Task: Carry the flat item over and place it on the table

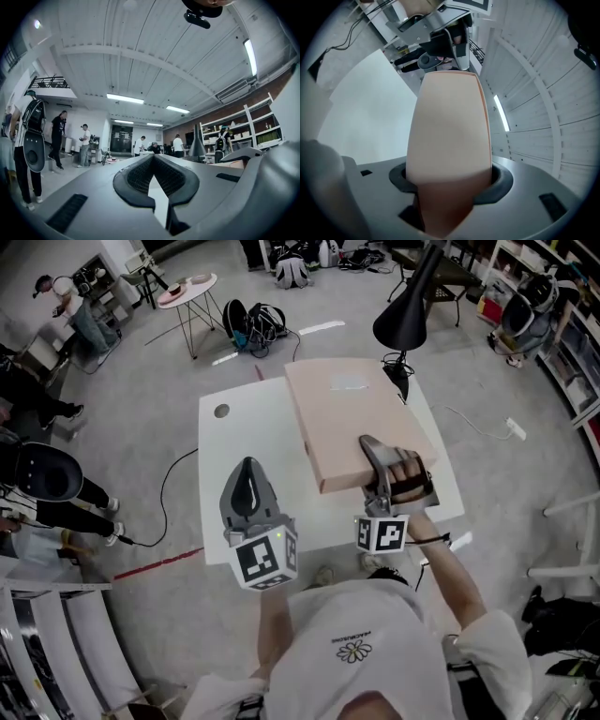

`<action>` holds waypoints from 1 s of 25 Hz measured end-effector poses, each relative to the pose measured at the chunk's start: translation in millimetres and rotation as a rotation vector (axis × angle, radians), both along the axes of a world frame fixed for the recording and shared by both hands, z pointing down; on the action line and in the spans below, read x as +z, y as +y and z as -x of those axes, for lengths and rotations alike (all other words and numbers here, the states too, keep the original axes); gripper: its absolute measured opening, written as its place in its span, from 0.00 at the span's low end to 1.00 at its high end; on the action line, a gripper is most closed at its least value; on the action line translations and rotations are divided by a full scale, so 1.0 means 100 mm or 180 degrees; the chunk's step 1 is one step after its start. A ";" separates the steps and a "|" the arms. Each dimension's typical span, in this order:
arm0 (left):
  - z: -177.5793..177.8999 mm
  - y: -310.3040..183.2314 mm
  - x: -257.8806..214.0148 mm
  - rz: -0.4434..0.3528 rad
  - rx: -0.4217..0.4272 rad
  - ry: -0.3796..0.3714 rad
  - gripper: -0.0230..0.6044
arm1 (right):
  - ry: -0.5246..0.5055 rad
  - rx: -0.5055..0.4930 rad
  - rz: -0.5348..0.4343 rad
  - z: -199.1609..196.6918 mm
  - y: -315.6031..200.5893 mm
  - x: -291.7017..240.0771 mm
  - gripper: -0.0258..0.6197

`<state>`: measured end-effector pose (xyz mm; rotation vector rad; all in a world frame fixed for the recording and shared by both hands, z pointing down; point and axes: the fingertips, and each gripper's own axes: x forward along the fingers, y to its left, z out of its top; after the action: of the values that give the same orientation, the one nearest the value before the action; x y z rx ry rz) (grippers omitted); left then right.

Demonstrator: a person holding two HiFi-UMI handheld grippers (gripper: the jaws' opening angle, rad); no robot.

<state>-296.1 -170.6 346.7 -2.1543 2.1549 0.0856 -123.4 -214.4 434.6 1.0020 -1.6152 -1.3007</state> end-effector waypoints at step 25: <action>0.07 -0.13 0.50 0.0443 -0.0082 0.0020 0.06 | 0.0536 0.0037 0.0665 0.16 0.06 1.27 0.47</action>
<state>-302.7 -183.7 396.5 -2.1996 2.2543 -0.0614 -139.3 -208.3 561.6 0.7536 -1.5758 -1.1491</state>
